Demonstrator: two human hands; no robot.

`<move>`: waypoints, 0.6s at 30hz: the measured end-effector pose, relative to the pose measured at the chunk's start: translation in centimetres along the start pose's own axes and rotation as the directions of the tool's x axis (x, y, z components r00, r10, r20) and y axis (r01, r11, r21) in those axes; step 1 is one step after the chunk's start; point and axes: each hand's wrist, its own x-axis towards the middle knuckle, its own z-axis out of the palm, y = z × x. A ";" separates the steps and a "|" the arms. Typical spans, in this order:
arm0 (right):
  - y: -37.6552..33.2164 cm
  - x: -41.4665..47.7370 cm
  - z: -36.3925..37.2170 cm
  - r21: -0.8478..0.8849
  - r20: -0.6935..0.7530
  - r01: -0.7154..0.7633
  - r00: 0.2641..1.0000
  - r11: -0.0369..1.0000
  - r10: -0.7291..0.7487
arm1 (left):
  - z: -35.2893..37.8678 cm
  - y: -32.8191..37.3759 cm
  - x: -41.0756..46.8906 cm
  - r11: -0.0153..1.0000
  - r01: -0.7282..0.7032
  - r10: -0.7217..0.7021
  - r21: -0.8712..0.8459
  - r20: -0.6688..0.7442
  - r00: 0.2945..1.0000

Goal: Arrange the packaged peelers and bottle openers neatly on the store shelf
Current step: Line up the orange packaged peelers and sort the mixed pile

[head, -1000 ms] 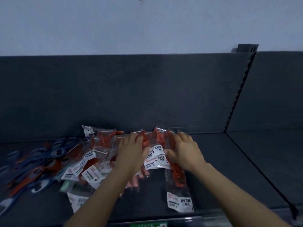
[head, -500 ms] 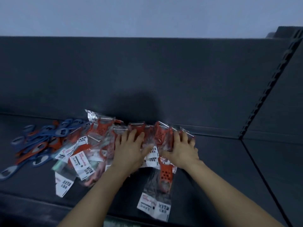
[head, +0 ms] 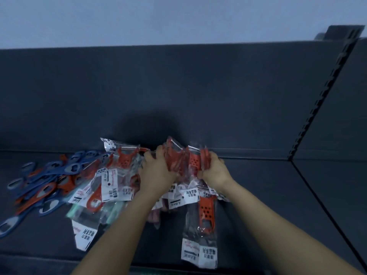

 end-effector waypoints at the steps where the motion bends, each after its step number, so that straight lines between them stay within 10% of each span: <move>1: -0.1 -0.1 0.0 0.051 0.015 -0.010 1.000 0.999 0.009 | -0.3 -0.4 0.3 0.999 0.010 -0.009 -0.053 0.030 1.000; 8: -1.5 0.4 1.4 0.167 -0.156 -0.159 0.970 0.973 0.185 | -0.1 0.2 1.4 0.998 0.066 -0.066 0.006 0.017 0.998; 18: -1.3 0.8 0.3 0.187 -0.217 -0.175 0.952 0.967 0.215 | 0.8 -2.0 3.3 0.927 -0.021 -0.002 -0.375 -0.059 0.998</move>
